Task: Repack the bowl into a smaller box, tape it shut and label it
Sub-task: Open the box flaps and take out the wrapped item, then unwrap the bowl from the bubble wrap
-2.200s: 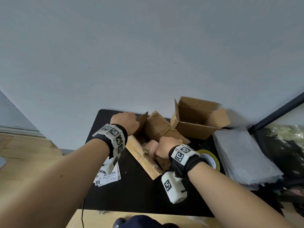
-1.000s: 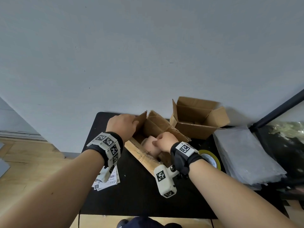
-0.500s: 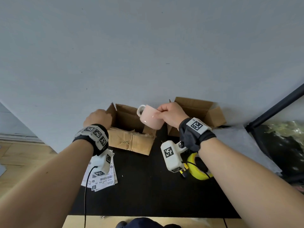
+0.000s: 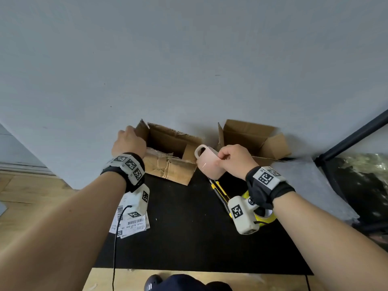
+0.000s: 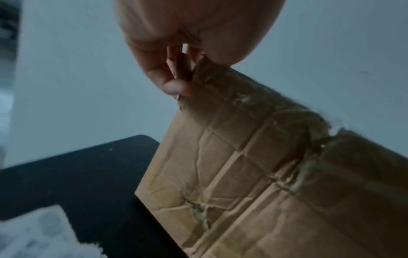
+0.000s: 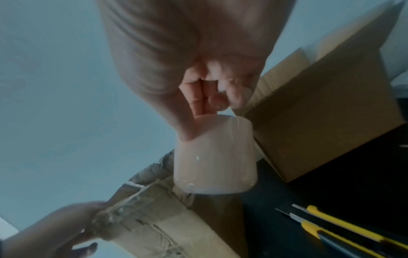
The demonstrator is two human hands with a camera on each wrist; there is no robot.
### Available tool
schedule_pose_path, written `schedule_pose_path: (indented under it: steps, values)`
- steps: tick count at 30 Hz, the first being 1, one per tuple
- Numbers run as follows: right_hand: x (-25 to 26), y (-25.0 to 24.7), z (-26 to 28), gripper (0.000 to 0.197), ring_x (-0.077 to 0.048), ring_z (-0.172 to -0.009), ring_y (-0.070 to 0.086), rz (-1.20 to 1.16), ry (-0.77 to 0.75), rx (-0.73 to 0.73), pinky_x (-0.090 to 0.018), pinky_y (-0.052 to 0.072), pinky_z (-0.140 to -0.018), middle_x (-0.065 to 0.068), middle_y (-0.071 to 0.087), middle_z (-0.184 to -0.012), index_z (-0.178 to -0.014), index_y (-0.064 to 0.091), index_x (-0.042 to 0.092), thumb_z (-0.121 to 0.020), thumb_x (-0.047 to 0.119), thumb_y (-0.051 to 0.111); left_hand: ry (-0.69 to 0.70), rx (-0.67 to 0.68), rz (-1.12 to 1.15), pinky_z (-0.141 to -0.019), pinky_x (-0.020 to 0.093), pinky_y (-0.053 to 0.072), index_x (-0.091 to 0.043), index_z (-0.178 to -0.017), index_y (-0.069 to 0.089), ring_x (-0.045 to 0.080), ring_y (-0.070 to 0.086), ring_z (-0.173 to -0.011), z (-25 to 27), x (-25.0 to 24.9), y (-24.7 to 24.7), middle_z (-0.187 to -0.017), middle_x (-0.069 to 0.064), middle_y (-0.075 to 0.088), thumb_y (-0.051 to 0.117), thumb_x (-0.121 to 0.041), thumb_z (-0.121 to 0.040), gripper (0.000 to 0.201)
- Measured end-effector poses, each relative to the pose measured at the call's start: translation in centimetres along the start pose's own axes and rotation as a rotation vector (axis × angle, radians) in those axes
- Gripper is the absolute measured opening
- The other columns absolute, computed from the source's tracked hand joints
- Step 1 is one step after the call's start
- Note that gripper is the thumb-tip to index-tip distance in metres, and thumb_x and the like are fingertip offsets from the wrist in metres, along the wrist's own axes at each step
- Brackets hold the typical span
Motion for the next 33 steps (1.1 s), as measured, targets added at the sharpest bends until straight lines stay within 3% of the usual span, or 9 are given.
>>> schedule_pose_path:
  steps: [5,9,11,15,18,20,23,27,33]
  values:
    - [-0.9,0.0,0.4,0.01,-0.013,-0.088,0.051,0.034,0.014,0.035,-0.023,0.038,-0.072,0.004,0.057,-0.089,-0.077,0.064,0.02,-0.085,0.013,0.065,-0.235,-0.063,0.209,-0.09,0.044,0.04,-0.002,-0.128,0.045,0.043,0.05,-0.112,-0.3,1.3,0.2,-0.132,0.022,0.041,0.032,-0.011,-0.095,0.037]
    - [-1.0,1.7,0.8,0.006,-0.019,-0.093,0.057,0.247,-0.025,0.133,-0.028,0.042,-0.074,0.002,0.058,-0.093,-0.08,0.065,0.018,-0.084,0.02,0.062,-0.237,-0.05,0.297,-0.093,0.045,0.039,-0.004,-0.126,0.043,0.041,0.047,-0.116,0.2,0.4,0.6,-0.132,0.019,0.041,0.035,-0.017,-0.093,0.036]
    - [-0.9,2.9,1.1,0.012,-0.021,-0.097,0.058,0.334,-0.056,0.182,-0.03,0.046,-0.078,-0.001,0.06,-0.102,-0.093,0.067,0.015,-0.086,0.02,0.059,-0.138,-0.133,0.295,-0.092,0.043,0.038,-0.009,-0.125,0.044,0.036,0.043,-0.119,0.7,-0.2,0.4,-0.13,0.016,0.042,0.042,-0.02,-0.091,0.036]
    - [-0.9,5.3,1.3,0.019,-0.026,-0.102,0.058,0.403,-0.095,0.265,-0.031,0.047,-0.083,-0.006,0.061,-0.111,-0.101,0.065,0.013,-0.086,0.018,0.055,0.294,-0.37,0.125,-0.096,0.039,0.032,-0.012,-0.121,0.05,0.03,0.042,-0.114,2.6,-2.6,-0.5,-0.123,0.012,0.047,0.05,-0.013,-0.083,0.038]
    - [-1.3,6.8,1.5,0.026,-0.027,-0.104,0.058,0.393,-0.05,0.334,-0.031,0.047,-0.086,-0.006,0.061,-0.112,-0.104,0.064,0.011,-0.086,0.024,0.051,0.63,-0.359,0.051,-0.083,0.039,0.04,-0.008,-0.099,0.062,0.031,0.051,-0.095,4.5,-4.6,0.3,-0.101,0.013,0.054,0.054,-0.009,-0.082,0.019]
    - [-1.4,7.6,1.5,0.03,-0.029,-0.104,0.059,0.386,-0.044,0.348,-0.032,0.047,-0.086,-0.007,0.062,-0.111,-0.103,0.065,0.01,-0.087,0.029,0.049,0.771,-0.308,0.067,-0.064,0.035,0.045,-0.006,-0.087,0.064,0.028,0.054,-0.079,5.5,-5.5,1.4,-0.087,0.011,0.055,0.055,-0.008,-0.082,0.01]
    - [-2.5,7.9,1.4,0.031,-0.027,-0.102,0.061,0.399,-0.028,0.391,-0.031,0.049,-0.085,-0.006,0.064,-0.109,-0.105,0.068,0.013,-0.085,0.032,0.054,0.826,-0.197,0.099,-0.047,0.029,0.041,-0.006,-0.081,0.063,0.023,0.052,-0.064,6.7,-6.8,3.1,-0.081,0.008,0.055,0.044,-0.016,-0.083,0.021]
    - [-5.0,7.5,1.7,0.02,-0.022,-0.098,0.064,0.367,-0.021,0.438,-0.035,0.054,-0.086,-0.001,0.069,-0.102,-0.097,0.072,0.016,-0.081,0.026,0.066,0.858,-0.076,0.109,-0.048,0.03,0.043,-0.008,-0.078,0.065,0.026,0.054,-0.061,8.2,-8.9,4.9,-0.078,0.007,0.058,0.042,-0.02,-0.08,0.026]
    - [-9.3,1.9,1.8,0.017,-0.02,-0.087,0.064,0.092,0.054,0.17,-0.039,0.054,-0.082,-0.002,0.071,-0.086,-0.079,0.071,0.014,-0.083,0.021,0.056,0.929,0.018,0.084,-0.054,0.027,0.039,-0.012,-0.084,0.068,0.022,0.053,-0.063,11.6,-15.8,6.7,-0.079,0.001,0.058,0.051,-0.013,-0.081,0.017]
Point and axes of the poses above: each hand's wrist, its own z-axis away from the middle knuckle, its own y-axis out of the palm, x = y × z, the point moved 4 cm from there along -z, towards the middle knuckle
